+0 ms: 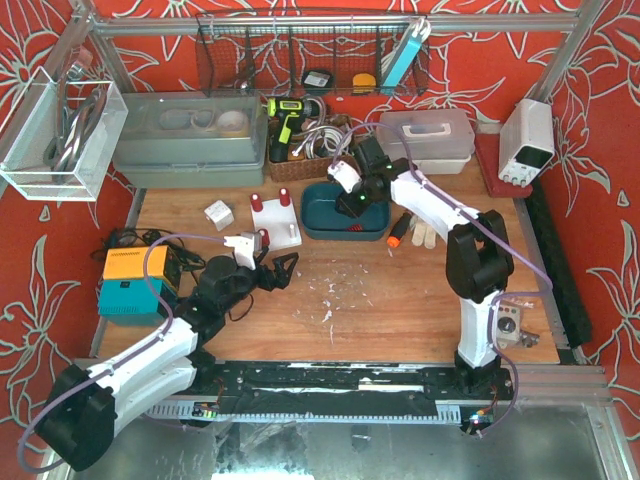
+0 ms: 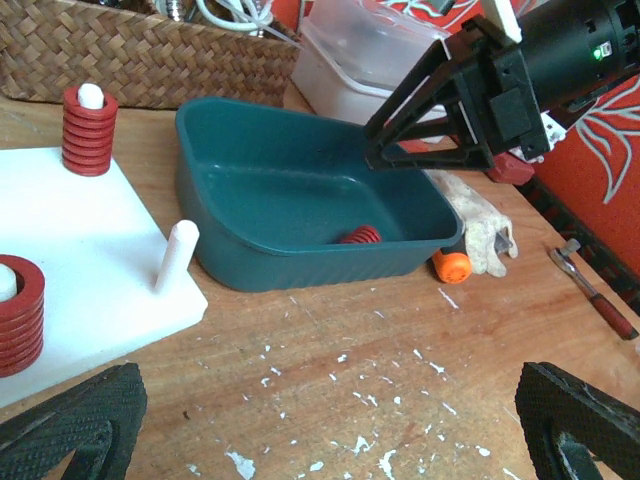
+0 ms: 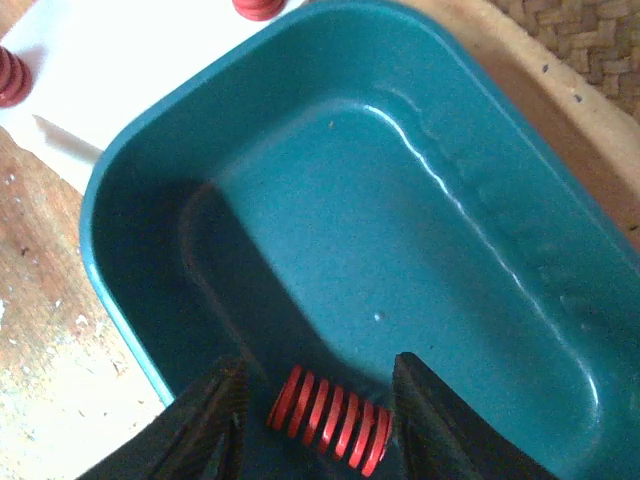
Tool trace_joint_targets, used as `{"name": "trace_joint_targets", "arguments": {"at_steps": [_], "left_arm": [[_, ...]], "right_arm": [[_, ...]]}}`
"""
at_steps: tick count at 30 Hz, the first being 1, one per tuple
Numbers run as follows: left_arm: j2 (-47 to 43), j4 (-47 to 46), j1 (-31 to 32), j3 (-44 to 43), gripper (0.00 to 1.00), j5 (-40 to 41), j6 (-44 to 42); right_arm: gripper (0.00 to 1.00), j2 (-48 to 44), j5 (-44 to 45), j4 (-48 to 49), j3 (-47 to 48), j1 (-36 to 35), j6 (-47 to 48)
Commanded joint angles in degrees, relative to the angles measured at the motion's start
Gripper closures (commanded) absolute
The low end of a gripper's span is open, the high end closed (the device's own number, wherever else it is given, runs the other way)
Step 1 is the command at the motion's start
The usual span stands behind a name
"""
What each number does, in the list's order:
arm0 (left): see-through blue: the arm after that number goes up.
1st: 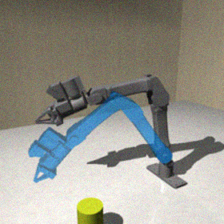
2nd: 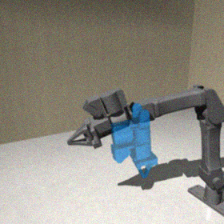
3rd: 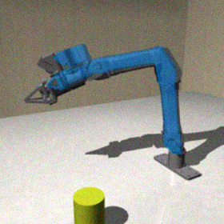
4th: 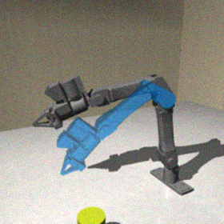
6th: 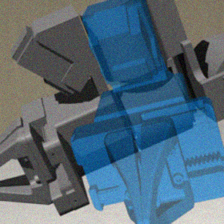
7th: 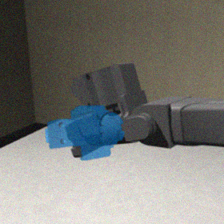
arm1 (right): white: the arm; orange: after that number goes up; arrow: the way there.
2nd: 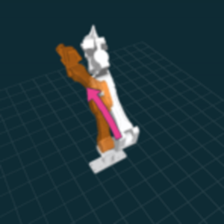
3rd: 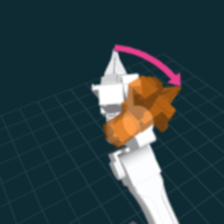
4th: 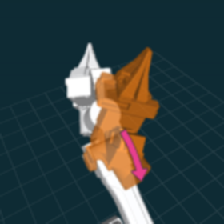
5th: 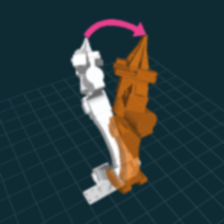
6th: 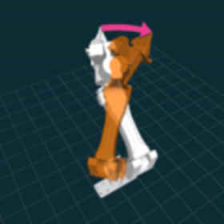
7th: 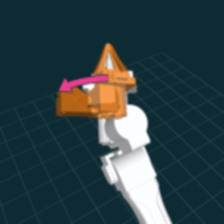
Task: Install the large spring
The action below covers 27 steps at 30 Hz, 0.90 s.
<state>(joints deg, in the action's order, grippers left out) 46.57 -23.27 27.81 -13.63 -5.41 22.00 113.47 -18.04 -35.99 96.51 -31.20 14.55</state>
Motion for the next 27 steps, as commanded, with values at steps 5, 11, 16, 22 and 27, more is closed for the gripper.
{"name": "trace_joint_targets", "arguments": {"at_steps": [5,11,16,22,27], "left_arm": [[-1.71,-5.14,0.27,0.85,0.0,-3.13,-2.31],[-4.53,-9.73,0.28,4.34,0.0,-4.53,-4.02],[-6.79,-5.57,0.43,6.43,0.0,-0.57,-0.2],[-12.32,20.64,0.95,-5.15,0.0,-3.95,17.61],[-10.52,42.87,1.0,-23.83,0.0,0.07,15.71]], "right_arm": [[0.58,-0.72,0.07,-0.88,-1.05,0.0,-0.65],[0.54,1.28,-1.3,2.4,-1.57,0.45,-0.34],[0.53,6.03,-5.41,0.6,4.42,0.46,-2.28],[0.5,7.46,-0.07,-0.76,5.59,0.48,-1.48],[0.47,8.07,0.78,-7.22,6.89,0.51,0.21]]}}
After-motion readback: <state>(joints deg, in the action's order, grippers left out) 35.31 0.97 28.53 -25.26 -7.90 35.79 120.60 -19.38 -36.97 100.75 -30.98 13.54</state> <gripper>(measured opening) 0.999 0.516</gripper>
